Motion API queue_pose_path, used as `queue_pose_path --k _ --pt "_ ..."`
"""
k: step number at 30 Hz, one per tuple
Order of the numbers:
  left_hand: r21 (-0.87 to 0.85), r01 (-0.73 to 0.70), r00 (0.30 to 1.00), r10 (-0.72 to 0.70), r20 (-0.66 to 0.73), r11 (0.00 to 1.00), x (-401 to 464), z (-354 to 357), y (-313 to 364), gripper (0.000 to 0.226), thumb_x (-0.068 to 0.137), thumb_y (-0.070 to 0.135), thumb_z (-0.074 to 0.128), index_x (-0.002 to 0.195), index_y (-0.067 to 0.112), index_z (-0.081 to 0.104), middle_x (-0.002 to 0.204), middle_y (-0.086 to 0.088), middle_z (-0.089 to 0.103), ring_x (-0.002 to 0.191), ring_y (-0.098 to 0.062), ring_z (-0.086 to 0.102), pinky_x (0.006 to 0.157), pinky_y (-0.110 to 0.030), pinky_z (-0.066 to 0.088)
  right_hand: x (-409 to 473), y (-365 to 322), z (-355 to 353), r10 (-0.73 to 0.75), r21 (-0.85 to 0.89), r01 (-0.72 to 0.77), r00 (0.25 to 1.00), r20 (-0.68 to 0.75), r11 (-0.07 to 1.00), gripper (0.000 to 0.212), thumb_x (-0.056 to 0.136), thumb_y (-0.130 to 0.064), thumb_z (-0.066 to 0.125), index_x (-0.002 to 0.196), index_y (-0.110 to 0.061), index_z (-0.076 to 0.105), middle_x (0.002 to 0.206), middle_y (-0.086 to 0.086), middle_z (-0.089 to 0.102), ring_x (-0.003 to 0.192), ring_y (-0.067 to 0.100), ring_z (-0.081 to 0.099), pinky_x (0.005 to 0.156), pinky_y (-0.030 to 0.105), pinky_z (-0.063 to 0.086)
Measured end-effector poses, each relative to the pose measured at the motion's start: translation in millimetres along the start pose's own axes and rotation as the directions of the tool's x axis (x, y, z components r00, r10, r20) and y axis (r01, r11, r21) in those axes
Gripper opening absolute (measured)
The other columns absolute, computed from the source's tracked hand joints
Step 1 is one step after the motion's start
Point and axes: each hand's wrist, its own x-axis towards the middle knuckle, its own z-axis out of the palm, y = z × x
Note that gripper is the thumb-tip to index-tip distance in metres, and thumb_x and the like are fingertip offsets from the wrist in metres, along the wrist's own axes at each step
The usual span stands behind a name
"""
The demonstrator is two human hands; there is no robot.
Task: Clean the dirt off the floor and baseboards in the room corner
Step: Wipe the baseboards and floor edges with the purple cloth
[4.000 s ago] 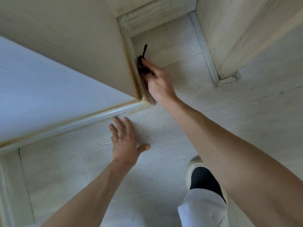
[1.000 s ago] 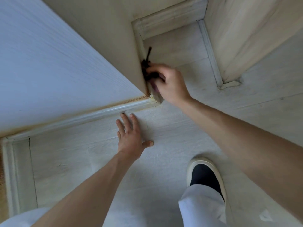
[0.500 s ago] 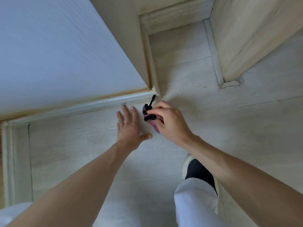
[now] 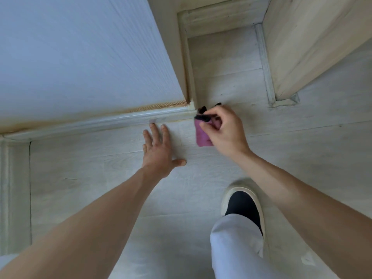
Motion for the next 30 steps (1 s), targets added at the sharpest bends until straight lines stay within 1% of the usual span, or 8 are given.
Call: queue_pose_path --k 3,9,12,14,17,19,26,30 --pt "-0.007 0.002 1.0 -0.002 0.004 1.0 0 0 0 0.134 0.08 0.057 0.079 0.16 0.014 -0.021 0.162 -0.017 -0.037 0.151 -0.046 -0.026 0.124 -0.061 0.009 32 19 -11 0.366 0.243 -0.316 0.909 -0.202 0.917 0.025 0.086 -0.015 0.072 0.103 -0.033 0.068 0.113 0.002 0.071 0.098 0.011 0.069 0.087 0.035 0.06" --pt "-0.002 0.006 1.0 -0.006 0.002 1.0 -1 -1 0 0.134 0.08 0.058 0.079 0.16 0.013 -0.02 0.163 -0.018 -0.035 0.151 -0.047 -0.025 0.125 -0.061 0.01 9 -10 49 0.504 0.369 -0.444 0.859 -0.083 0.817 0.031 0.086 0.001 0.069 0.1 -0.026 0.063 0.111 0.001 0.07 0.103 0.019 0.069 0.091 0.034 0.058" --pt "-0.001 0.012 1.0 -0.012 -0.014 1.0 -1 0 1 0.134 0.08 0.057 0.079 0.16 0.015 -0.019 0.163 -0.017 -0.036 0.151 -0.046 -0.025 0.125 -0.06 0.009 16 -27 45 0.662 0.669 -0.485 0.75 -0.014 0.564 0.033 0.088 0.017 0.056 0.105 -0.01 0.062 0.089 0.009 0.067 0.067 0.013 0.072 0.057 0.032 0.061" --pt "-0.004 0.011 1.0 -0.011 -0.006 1.0 -1 0 2 0.134 0.08 0.056 0.08 0.16 0.015 -0.019 0.163 -0.016 -0.036 0.152 -0.045 -0.025 0.125 -0.06 0.009 18 -46 37 0.625 0.784 -0.414 0.779 0.042 0.463 0.032 0.089 0.024 0.05 0.108 0.0 0.059 0.079 0.012 0.062 0.045 0.01 0.063 0.043 0.025 0.054" --pt "-0.009 0.022 1.0 -0.022 -0.011 1.0 -1 -1 2 0.134 0.079 0.057 0.08 0.161 0.014 -0.018 0.163 -0.016 -0.035 0.152 -0.045 -0.024 0.124 -0.059 0.01 18 -67 39 0.523 0.798 -0.344 0.851 0.042 0.496 0.028 0.09 0.022 0.054 0.111 0.004 0.058 0.088 0.016 0.068 0.049 0.017 0.066 0.047 0.033 0.058" --pt "-0.001 0.018 1.0 -0.018 -0.017 1.0 -1 -1 2 0.134 0.079 0.057 0.08 0.16 0.015 -0.018 0.163 -0.016 -0.035 0.152 -0.045 -0.024 0.125 -0.059 0.01 22 -68 41 0.521 0.798 -0.331 0.853 0.026 0.503 0.026 0.091 0.02 0.054 0.109 0.001 0.056 0.069 0.002 0.07 0.048 0.011 0.066 0.046 0.032 0.058" --pt "-0.031 0.01 1.0 -0.01 -0.008 0.999 -1 1 -1 0.136 0.078 0.058 0.08 0.16 0.017 -0.021 0.163 -0.014 -0.036 0.151 -0.043 -0.026 0.126 -0.059 0.009 -8 -14 50 0.631 0.561 -0.519 0.776 -0.007 0.645 0.021 0.089 -0.005 0.073 0.099 -0.021 0.063 0.105 0.002 0.07 0.099 0.023 0.07 0.085 0.036 0.058" --pt "-0.043 0.0 1.0 -0.001 -0.031 0.999 -1 3 -3 0.136 0.078 0.059 0.08 0.161 0.017 -0.02 0.163 -0.014 -0.036 0.151 -0.043 -0.026 0.124 -0.059 0.009 -4 -14 38 0.734 0.766 -0.544 0.664 0.144 0.341 0.019 0.092 -0.006 0.074 0.101 -0.018 0.062 0.101 0.002 0.07 0.088 0.016 0.071 0.077 0.045 0.065"
